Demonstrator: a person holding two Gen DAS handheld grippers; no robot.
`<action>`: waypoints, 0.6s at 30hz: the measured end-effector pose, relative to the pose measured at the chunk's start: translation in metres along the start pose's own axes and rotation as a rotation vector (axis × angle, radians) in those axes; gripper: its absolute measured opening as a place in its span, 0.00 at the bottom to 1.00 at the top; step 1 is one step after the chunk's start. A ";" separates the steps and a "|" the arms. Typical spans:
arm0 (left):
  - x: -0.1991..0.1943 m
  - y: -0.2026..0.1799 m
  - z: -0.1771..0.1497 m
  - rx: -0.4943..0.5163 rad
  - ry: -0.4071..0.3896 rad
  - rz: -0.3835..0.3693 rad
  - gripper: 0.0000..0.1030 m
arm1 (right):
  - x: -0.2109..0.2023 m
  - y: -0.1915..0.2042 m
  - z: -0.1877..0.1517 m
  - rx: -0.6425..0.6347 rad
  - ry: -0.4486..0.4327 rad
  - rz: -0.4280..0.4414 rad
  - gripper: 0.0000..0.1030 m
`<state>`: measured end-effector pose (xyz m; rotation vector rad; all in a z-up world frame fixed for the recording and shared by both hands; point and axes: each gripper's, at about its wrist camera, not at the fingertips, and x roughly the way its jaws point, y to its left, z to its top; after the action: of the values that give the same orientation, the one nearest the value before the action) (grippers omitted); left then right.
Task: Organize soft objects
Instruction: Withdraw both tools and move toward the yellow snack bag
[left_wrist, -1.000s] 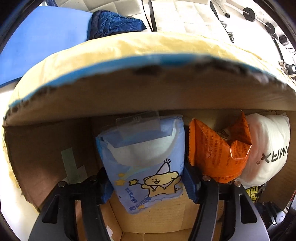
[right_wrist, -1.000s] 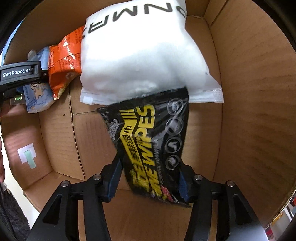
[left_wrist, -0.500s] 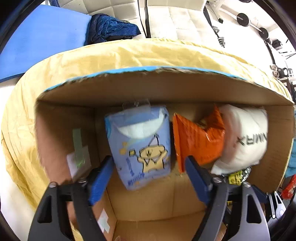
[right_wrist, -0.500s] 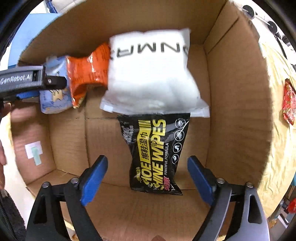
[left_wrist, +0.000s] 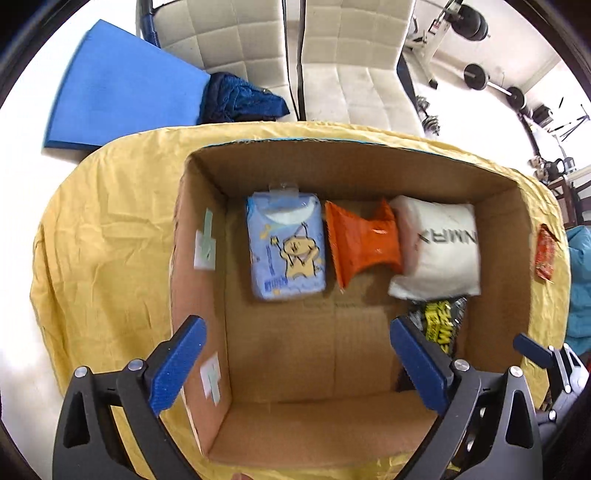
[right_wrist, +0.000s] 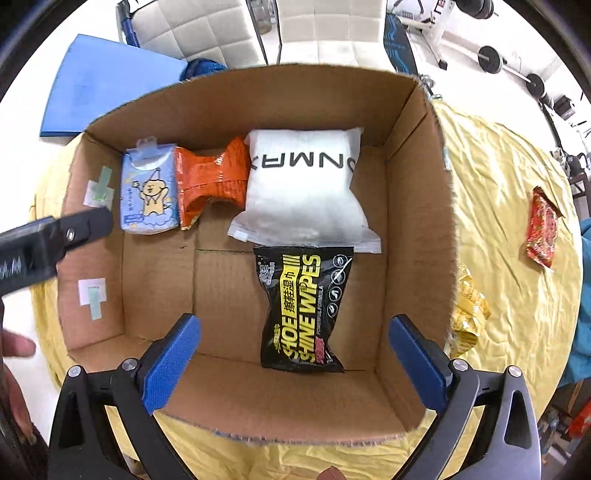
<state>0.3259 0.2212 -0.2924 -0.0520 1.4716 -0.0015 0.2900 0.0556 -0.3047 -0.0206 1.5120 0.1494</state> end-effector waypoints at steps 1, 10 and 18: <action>-0.006 -0.001 -0.007 -0.002 -0.009 -0.005 0.99 | -0.002 -0.001 -0.006 -0.004 -0.009 -0.004 1.00; -0.056 -0.014 -0.056 0.003 -0.132 0.003 0.99 | -0.056 -0.003 -0.047 -0.024 -0.103 0.000 1.00; -0.112 -0.021 -0.107 -0.015 -0.219 0.005 0.99 | -0.119 -0.006 -0.085 -0.047 -0.187 0.033 1.00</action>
<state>0.2087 0.2000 -0.1906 -0.0587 1.2526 0.0188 0.2004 0.0300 -0.1921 -0.0186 1.3225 0.2072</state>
